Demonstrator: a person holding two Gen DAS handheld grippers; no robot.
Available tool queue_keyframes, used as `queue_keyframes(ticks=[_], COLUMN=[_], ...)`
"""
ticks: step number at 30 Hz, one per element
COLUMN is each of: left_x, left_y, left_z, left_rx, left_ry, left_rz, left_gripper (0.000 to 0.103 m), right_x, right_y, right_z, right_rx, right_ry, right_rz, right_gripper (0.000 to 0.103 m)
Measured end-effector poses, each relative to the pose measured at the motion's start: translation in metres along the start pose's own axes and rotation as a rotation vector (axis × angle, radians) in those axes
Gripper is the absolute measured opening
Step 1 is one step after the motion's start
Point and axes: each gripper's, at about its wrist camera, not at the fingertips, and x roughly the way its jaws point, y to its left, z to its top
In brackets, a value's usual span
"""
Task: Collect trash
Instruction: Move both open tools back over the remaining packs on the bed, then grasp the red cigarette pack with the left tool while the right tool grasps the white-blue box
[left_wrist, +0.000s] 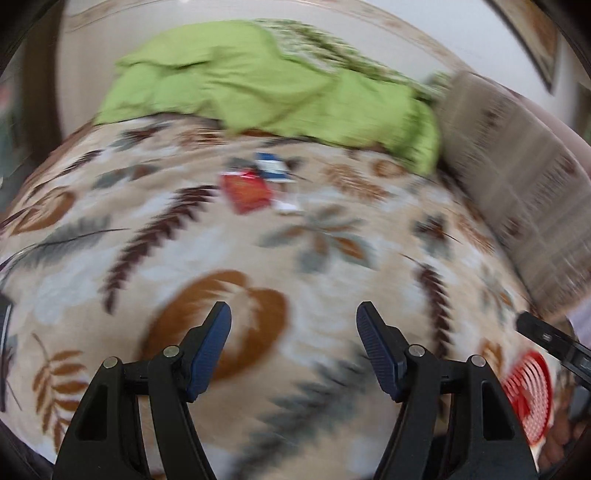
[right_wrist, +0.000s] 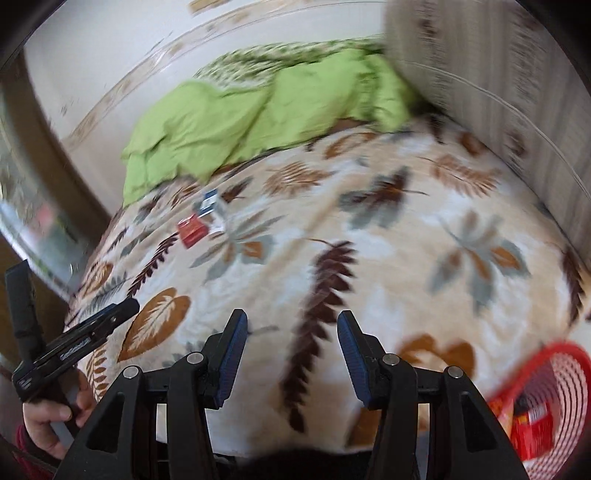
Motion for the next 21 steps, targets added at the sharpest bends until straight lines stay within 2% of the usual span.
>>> queue_keyframes(ticks=[5, 8, 12, 16, 21], left_x=[0.028, 0.043, 0.058, 0.059, 0.066], left_y=[0.060, 0.090, 0.110, 0.117, 0.129], left_z=[0.018, 0.016, 0.017, 0.023, 0.024], left_rx=[-0.114, -0.163, -0.194, -0.180, -0.238], left_ry=[-0.054, -0.063, -0.023, -0.048, -0.012], left_rz=[0.138, 0.184, 0.185, 0.215, 0.184], left_gripper=[0.069, 0.069, 0.069, 0.069, 0.069], right_x=[0.049, 0.095, 0.153, 0.212, 0.272], right_y=[0.045, 0.071, 0.104, 0.133, 0.158], right_z=[0.042, 0.070, 0.101, 0.130, 0.148], right_rx=[-0.075, -0.096, -0.146, -0.183, -0.258], right_ry=[0.011, 0.044, 0.088, 0.126, 0.145], right_rz=[0.002, 0.010, -0.005, -0.025, -0.127], right_gripper=[0.059, 0.061, 0.061, 0.061, 0.061])
